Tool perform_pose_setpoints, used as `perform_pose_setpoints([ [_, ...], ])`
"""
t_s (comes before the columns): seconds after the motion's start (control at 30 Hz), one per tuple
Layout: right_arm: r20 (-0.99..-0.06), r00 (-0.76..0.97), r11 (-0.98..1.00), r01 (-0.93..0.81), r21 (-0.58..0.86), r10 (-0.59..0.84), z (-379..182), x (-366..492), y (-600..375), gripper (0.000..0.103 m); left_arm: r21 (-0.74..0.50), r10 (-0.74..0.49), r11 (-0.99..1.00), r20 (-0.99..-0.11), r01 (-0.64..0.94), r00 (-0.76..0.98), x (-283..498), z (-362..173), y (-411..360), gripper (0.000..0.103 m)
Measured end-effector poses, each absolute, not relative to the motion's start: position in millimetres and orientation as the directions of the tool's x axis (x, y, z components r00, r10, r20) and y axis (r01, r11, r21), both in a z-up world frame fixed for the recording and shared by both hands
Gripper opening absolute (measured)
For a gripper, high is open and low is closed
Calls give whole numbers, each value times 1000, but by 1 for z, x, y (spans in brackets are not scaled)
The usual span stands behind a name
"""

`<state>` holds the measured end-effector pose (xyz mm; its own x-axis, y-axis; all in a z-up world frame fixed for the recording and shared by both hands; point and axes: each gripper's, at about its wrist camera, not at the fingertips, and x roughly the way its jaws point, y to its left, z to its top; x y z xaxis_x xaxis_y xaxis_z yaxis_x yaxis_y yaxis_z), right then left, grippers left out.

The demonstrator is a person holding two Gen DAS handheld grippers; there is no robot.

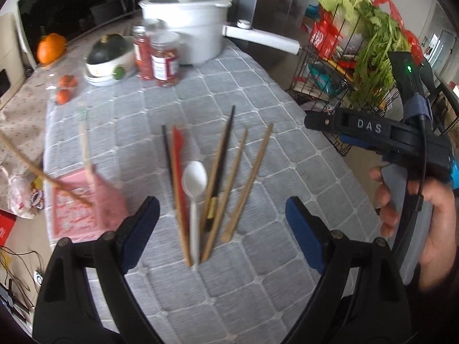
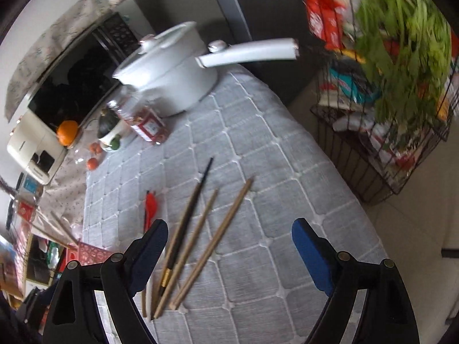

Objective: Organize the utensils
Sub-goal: 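Grasp another wooden chopstick with the left tool while the right tool grasps a wooden chopstick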

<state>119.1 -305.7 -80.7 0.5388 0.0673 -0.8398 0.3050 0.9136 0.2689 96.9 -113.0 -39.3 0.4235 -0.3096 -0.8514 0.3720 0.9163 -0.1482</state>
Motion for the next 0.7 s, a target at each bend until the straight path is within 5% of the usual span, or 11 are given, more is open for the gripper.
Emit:
perform_pose_setpoints([
  [0.1,-859,511,894,370,254,32,-91,121,-324,90,-164,-323,906,-864,392,387,124,-54,-138,78],
  [0.23,-880,473,873,417,254,30,-103,125,-342,90,-168,-312,896,-898,412,312,160,-85,-167,38],
  [0.33,-895,444,862,432,265,53,-112,126,-349,90,-178,-300,889,-922,422,245,183,-112,-182,23],
  [0.7,-913,395,826,480,296,97,-129,131,-366,89,-126,-228,901,-952,415,205,207,-151,-202,19],
])
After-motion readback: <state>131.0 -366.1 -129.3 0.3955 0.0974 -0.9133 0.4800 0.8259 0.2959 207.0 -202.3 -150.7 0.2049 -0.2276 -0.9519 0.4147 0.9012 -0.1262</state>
